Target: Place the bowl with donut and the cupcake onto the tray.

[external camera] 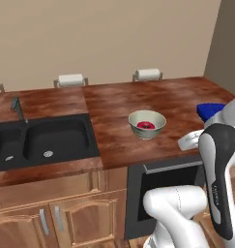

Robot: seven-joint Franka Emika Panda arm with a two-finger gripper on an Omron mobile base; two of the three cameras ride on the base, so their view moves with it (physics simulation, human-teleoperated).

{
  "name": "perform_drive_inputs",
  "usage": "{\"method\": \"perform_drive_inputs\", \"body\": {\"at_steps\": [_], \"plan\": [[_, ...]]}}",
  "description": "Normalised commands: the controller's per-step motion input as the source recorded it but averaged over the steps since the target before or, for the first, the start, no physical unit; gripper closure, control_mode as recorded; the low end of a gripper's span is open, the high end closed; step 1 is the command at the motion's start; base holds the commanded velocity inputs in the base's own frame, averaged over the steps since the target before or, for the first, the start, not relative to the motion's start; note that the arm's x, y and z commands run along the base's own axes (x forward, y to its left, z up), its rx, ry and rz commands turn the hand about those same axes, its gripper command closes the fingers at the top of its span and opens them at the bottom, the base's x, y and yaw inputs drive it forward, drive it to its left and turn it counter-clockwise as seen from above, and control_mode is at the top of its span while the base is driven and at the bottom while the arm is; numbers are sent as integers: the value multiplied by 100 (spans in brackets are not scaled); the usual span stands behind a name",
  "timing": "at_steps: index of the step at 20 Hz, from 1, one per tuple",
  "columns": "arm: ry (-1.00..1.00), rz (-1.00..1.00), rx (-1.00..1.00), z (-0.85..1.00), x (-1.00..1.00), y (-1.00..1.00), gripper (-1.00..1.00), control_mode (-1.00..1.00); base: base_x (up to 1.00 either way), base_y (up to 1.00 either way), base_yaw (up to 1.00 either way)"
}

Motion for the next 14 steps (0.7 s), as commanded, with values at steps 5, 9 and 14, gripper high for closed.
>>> {"method": "perform_drive_inputs", "body": {"at_steps": [5, 9, 14], "plan": [[0, 0, 0, 0, 0, 0, -100, 100, 19, -95, -3], [0, 0, 0, 0, 0, 0, -100, 100, 33, -75, -1], [0, 0, 0, 0, 0, 0, -100, 100, 51, -28, 0]]}}
